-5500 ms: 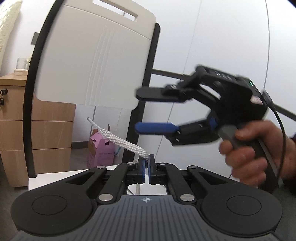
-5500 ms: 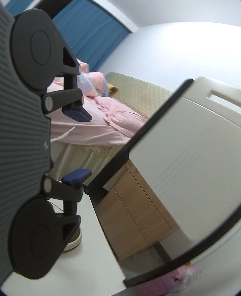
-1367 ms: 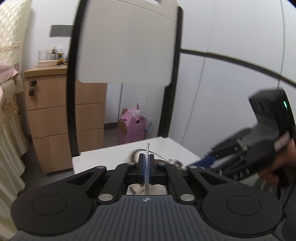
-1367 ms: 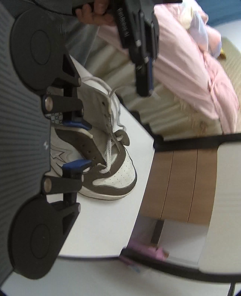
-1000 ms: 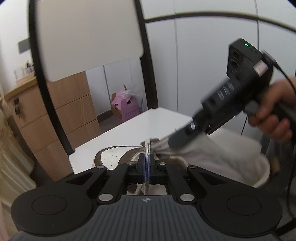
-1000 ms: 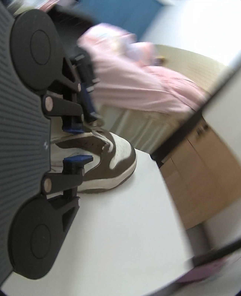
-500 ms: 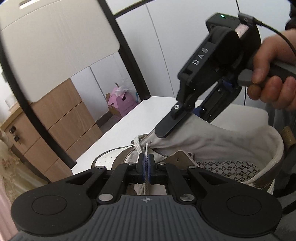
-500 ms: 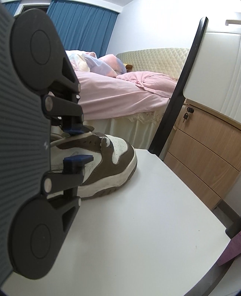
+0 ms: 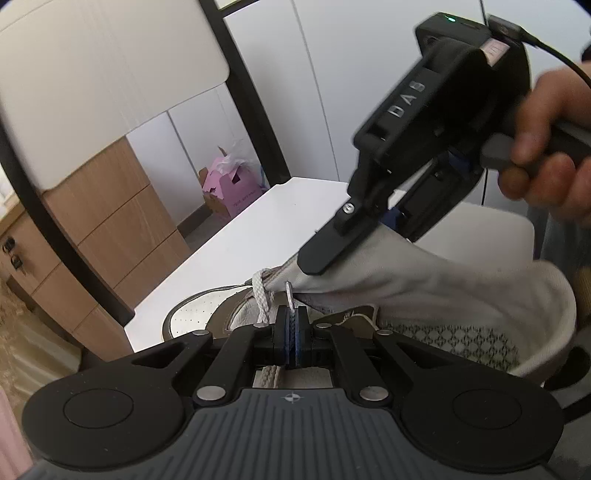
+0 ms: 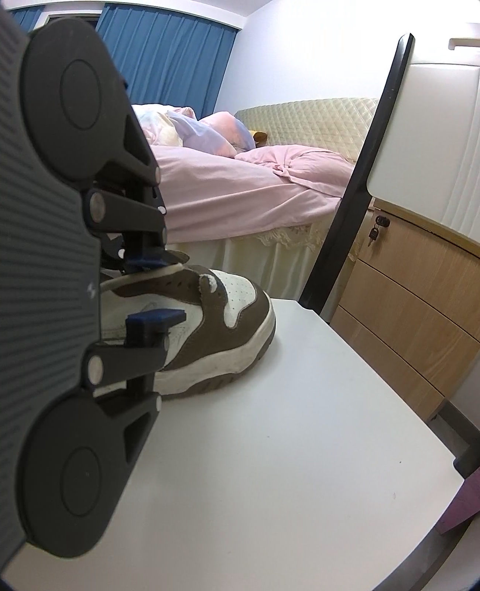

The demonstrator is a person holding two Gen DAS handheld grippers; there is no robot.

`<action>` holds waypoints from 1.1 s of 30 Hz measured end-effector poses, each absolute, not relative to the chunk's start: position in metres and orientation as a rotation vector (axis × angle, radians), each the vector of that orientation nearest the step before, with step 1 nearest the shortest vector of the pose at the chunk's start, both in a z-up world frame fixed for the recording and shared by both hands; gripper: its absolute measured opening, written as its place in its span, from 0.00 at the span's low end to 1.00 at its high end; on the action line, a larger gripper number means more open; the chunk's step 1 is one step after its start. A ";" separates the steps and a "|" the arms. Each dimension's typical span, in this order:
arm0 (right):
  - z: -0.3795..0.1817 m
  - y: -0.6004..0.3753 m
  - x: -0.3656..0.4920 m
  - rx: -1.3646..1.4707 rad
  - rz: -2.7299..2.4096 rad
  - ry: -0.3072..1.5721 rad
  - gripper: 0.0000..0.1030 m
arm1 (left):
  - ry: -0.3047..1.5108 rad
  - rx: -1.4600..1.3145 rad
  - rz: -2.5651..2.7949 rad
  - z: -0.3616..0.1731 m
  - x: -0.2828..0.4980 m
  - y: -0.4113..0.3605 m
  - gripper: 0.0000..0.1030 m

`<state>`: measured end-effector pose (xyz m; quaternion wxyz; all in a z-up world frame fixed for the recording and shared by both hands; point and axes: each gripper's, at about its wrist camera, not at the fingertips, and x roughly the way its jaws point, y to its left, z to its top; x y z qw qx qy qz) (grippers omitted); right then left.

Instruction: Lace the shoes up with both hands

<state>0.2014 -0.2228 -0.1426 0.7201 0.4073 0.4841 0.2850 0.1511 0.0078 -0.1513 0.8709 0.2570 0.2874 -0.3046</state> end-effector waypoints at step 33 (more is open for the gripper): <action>-0.129 -0.207 0.213 0.780 0.619 0.997 0.20 | 0.577 0.424 -0.664 -0.147 0.158 0.019 0.03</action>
